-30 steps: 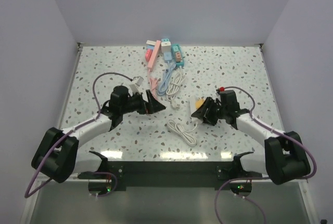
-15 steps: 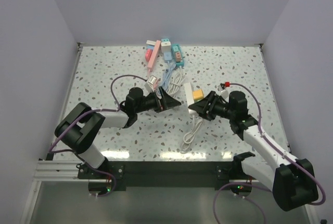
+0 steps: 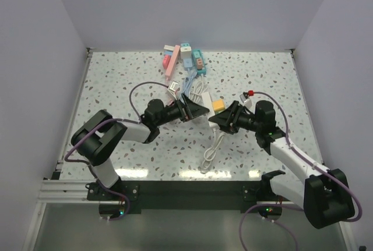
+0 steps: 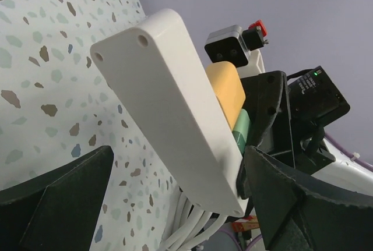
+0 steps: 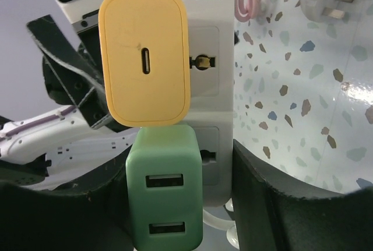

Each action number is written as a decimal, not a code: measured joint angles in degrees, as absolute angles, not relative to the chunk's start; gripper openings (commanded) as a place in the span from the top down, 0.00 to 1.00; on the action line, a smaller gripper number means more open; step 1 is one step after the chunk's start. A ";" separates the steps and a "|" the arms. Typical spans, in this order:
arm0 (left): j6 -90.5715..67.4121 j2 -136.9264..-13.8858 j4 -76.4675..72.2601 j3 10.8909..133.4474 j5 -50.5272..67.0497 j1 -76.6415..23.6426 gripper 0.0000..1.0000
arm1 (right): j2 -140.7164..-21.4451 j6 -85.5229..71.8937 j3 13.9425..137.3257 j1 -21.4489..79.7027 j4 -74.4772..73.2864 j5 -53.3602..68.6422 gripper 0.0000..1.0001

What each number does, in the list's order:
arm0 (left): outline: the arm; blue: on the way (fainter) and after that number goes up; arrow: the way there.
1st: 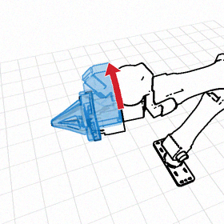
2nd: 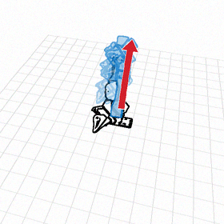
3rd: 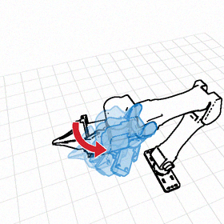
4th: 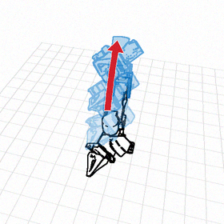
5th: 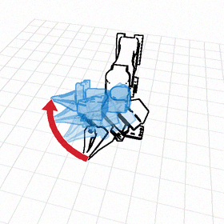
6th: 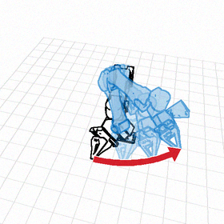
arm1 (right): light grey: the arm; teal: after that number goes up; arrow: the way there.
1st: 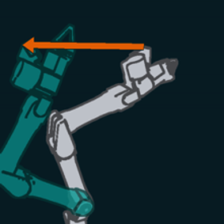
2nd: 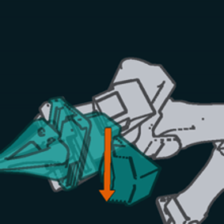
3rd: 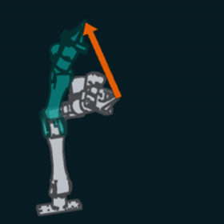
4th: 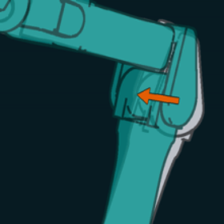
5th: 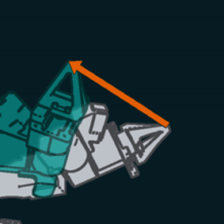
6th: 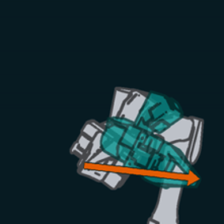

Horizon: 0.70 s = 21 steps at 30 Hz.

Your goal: Pull the plug off the socket

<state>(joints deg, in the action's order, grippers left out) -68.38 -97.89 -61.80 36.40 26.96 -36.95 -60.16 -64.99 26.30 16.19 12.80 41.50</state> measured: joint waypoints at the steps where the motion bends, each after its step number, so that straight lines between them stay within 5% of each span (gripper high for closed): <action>1: -68.64 -98.67 -62.57 36.45 26.94 -36.99 0.00 | -60.53 -65.45 26.20 16.19 13.93 42.06 1.00; 11: -73.06 -104.40 -70.65 38.70 26.28 -37.28 0.00 | -64.05 -66.76 25.78 16.23 18.44 46.68 1.00; 14: -74.00 -104.92 -71.46 39.18 26.15 -37.32 0.12 | -64.51 -66.37 25.80 16.21 18.90 47.42 1.00; 18: -75.48 -106.13 -71.92 39.20 25.91 -37.30 0.47 | -64.93 -65.71 25.82 16.19 19.66 48.10 1.00; 21: -78.78 -107.07 -72.73 39.20 25.89 -37.26 0.65 | -65.63 -64.47 25.82 16.05 20.05 48.29 1.00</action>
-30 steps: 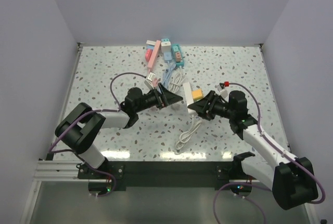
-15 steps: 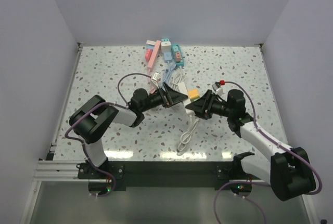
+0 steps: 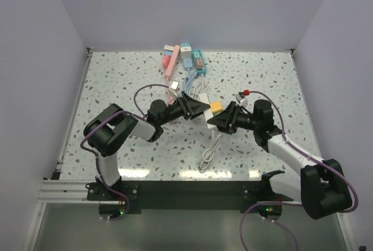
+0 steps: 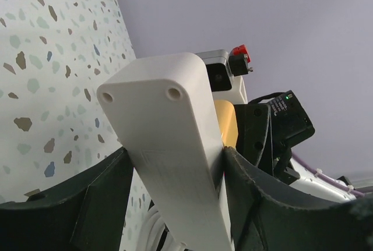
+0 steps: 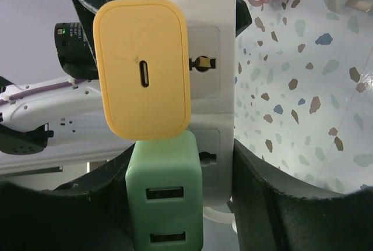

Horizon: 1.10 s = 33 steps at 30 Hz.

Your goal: Pull the plug off the socket

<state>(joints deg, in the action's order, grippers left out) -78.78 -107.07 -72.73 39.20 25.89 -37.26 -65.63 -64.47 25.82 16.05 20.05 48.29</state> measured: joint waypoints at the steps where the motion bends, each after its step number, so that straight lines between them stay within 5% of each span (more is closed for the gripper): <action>1: -79.18 -107.33 -72.93 39.18 25.93 -37.26 0.67 | -65.65 -64.38 25.82 16.05 20.01 48.31 1.00; 2: -79.57 -107.59 -73.21 39.16 25.98 -37.28 0.69 | -65.69 -64.29 25.82 16.05 19.86 48.47 0.99; 3: -79.88 -107.77 -73.32 39.16 26.11 -37.28 0.76 | -65.78 -64.20 25.82 16.05 19.68 48.60 0.75; 6: -80.40 -108.12 -73.45 38.92 26.39 -37.21 0.92 | -66.15 -63.33 26.06 15.94 18.55 48.97 0.45; 7: -80.44 -108.12 -73.49 38.74 26.52 -37.12 0.96 | -66.15 -62.81 26.22 15.94 17.89 48.99 0.28; 10: -80.14 -108.12 -73.54 38.35 27.27 -36.42 1.00 | -65.89 -61.01 27.38 15.99 14.94 48.95 0.02; 33: -75.31 -107.13 -72.55 35.18 44.29 -28.21 1.00 | -70.00 -31.16 43.46 6.63 -7.75 45.36 0.04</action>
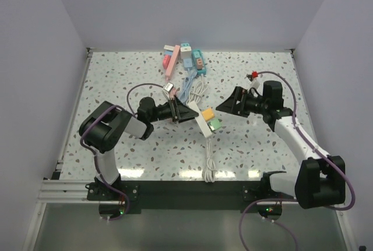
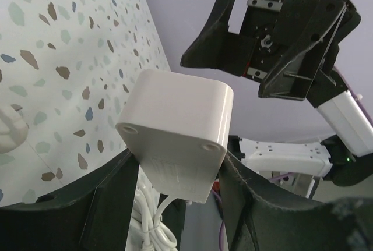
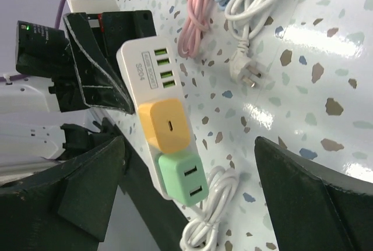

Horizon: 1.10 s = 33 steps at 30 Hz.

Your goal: Pull the plug off the socket

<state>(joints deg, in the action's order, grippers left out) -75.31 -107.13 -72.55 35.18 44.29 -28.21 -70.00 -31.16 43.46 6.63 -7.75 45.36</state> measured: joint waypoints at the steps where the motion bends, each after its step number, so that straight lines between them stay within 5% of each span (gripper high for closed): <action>1: -75.22 -107.53 -72.58 35.62 45.56 -28.21 1.00 | -70.22 -30.22 43.99 6.63 -7.73 45.34 0.07; 11: -75.40 -108.90 -72.55 39.18 52.49 -28.45 1.00 | -79.20 -24.49 49.60 12.84 -8.40 49.30 0.21; 15: -75.85 -109.12 -72.73 39.92 53.84 -28.64 1.00 | -80.53 -23.73 49.58 15.22 -8.75 52.01 0.44; 16: -75.92 -109.19 -72.73 39.97 53.95 -28.64 1.00 | -80.58 -23.75 49.58 15.35 -8.73 52.42 0.62; 19: -76.07 -109.82 -72.86 39.99 54.52 -28.47 1.00 | -80.53 -23.68 49.54 15.40 -8.32 54.59 0.95; 20: -76.34 -109.84 -73.08 39.99 54.83 -28.45 0.82 | -80.55 -23.79 49.43 15.38 -8.32 55.31 0.99; 24: -77.28 -109.86 -73.17 39.99 55.40 -28.49 0.51 | -80.58 -24.40 49.19 15.49 -8.14 56.38 1.00; 33: -80.20 -111.04 -72.73 39.86 52.40 -29.04 0.32 | -80.77 -30.70 45.19 16.08 0.10 55.94 1.00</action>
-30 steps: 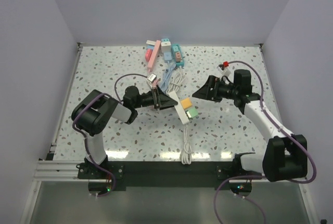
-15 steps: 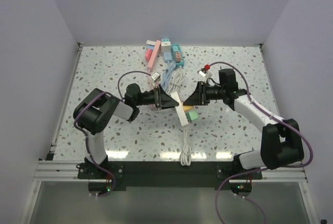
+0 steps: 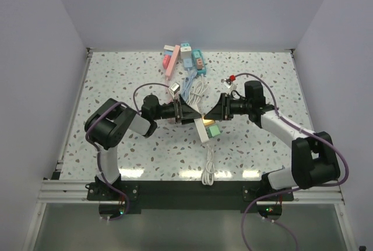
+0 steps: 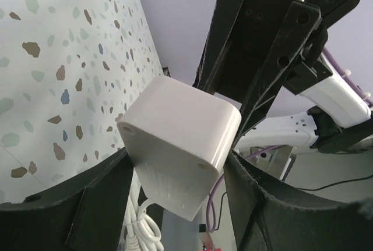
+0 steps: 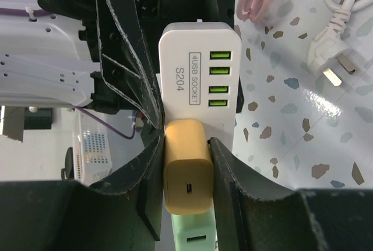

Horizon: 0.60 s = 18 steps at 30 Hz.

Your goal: Pull the plug off the socket

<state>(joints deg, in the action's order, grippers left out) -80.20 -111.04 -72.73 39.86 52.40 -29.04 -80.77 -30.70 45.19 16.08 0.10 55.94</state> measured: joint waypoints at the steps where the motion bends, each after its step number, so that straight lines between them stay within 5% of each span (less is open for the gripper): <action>1: -80.75 -111.39 -72.75 39.88 51.83 -29.26 0.32 | -80.97 -31.57 44.71 16.12 1.39 55.88 1.00; 4: -82.87 -112.51 -72.82 39.90 50.39 -30.20 0.47 | -81.87 -33.98 43.90 16.69 4.19 55.40 1.00; 5: -83.37 -112.79 -72.79 39.92 50.19 -30.20 0.68 | -82.02 -34.70 43.66 16.64 4.62 55.00 1.00; 8: -84.60 -113.40 -72.99 39.92 49.76 -30.17 1.00 | -82.54 -35.99 43.55 16.62 5.28 54.63 1.00; 18: -87.66 -114.67 -73.34 38.63 50.04 -29.30 1.00 | -84.44 -34.37 45.10 15.86 1.61 54.02 1.00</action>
<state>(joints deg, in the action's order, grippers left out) -87.66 -114.67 -73.34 38.63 50.04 -29.30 -84.44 -34.37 45.10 15.86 1.61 54.02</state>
